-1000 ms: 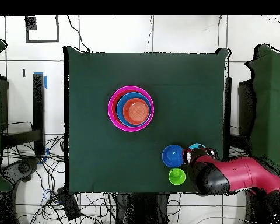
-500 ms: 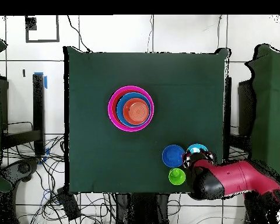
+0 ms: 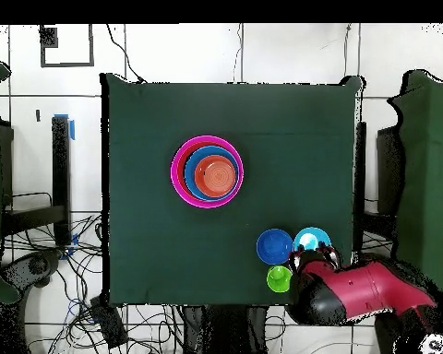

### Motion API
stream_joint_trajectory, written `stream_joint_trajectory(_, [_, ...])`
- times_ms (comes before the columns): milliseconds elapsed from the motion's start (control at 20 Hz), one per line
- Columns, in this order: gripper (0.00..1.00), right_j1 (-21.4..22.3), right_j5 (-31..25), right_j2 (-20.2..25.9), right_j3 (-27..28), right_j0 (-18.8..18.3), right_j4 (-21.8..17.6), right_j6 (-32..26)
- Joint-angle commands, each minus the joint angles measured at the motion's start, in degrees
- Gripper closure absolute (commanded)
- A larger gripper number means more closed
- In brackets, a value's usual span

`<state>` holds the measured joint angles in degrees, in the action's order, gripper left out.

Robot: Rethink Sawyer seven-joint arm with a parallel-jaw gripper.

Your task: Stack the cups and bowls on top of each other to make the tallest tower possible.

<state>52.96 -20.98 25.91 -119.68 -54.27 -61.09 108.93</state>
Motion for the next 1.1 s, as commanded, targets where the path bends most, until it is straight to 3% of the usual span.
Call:
stream_joint_trajectory(50, [0.00, -2.8, 2.5, -4.5, -1.2, 3.2, 1.4, 7.2])
stream_joint_trajectory(250, [0.00, -5.4, 3.3, -6.4, 1.0, 6.3, 2.4, 9.4])
stream_joint_trajectory(1100, [0.00, -9.2, 9.0, -9.9, 0.1, 7.1, 7.1, 8.6])
